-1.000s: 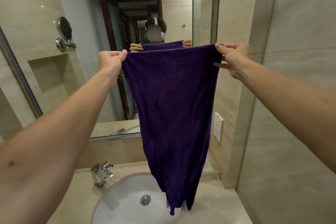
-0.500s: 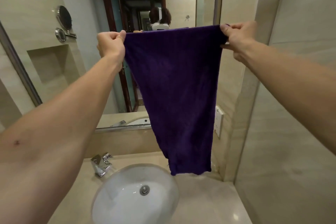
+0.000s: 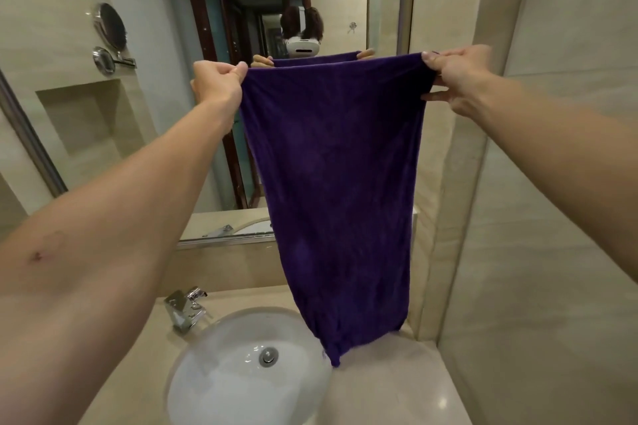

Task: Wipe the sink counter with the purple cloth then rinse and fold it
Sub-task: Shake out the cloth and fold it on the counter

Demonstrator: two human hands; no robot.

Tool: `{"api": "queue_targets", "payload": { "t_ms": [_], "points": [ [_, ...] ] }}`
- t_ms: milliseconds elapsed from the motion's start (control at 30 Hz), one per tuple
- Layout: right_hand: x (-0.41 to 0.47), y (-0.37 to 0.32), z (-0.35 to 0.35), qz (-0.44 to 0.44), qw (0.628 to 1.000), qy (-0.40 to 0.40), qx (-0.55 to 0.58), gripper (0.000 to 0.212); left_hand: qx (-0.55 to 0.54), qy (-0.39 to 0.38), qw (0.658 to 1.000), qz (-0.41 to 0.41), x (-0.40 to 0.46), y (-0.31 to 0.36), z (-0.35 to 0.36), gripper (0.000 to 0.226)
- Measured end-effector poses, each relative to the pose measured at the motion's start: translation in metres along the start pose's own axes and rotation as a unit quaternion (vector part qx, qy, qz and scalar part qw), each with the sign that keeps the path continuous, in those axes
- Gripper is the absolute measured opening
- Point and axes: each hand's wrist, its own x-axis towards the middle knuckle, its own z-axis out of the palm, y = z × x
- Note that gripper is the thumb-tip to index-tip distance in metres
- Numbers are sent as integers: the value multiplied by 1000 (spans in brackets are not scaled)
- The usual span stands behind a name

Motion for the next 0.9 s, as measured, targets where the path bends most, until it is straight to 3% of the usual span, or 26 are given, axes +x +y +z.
{"api": "queue_targets", "payload": {
  "t_ms": [233,433,600,900],
  "points": [
    [15,22,19,8,1000,23,2,23,-10,9,998,-62,1,-23,27,27],
    [8,-2,12,-42,999,23,24,18,-20,27,999,-31,-12,13,20,20],
    [-1,-12,6,-72,996,42,45,13,-33,54,998,-15,-16,42,15,30],
    [-72,21,-54,-29,997,70,22,15,-10,-33,999,-23,-91,11,-12,25]
  ]
}}
